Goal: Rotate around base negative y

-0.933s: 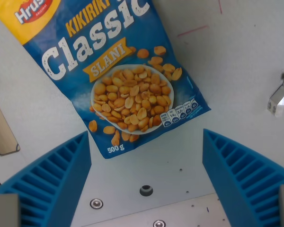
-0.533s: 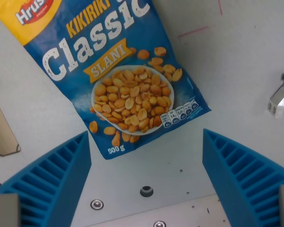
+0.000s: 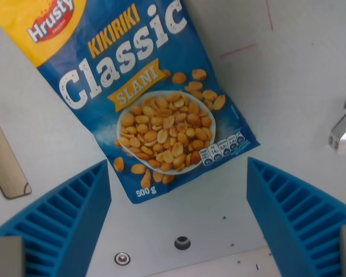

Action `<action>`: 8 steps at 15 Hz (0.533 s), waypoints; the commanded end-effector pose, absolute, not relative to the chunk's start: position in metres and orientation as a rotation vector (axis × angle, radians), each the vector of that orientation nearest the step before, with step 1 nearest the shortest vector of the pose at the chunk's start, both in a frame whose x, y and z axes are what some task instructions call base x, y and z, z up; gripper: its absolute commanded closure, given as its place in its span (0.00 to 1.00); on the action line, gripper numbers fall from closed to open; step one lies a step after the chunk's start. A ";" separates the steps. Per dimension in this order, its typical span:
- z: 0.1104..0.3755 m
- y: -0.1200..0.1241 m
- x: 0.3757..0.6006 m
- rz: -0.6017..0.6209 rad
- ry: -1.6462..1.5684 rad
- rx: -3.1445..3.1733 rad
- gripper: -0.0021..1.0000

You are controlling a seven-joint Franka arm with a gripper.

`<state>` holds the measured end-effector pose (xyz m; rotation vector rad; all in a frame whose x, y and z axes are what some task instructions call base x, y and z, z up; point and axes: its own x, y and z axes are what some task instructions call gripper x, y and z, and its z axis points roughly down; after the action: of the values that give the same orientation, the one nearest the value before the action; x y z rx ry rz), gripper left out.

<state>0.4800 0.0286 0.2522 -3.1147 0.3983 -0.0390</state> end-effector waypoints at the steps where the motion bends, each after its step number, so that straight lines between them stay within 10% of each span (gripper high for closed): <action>1: 0.251 0.028 0.473 -0.302 0.395 -3.081 0.00; 8: 0.251 0.028 0.473 -0.444 0.391 -3.052 0.00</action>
<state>0.4860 0.0289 0.2498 -3.1035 0.3967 -0.1172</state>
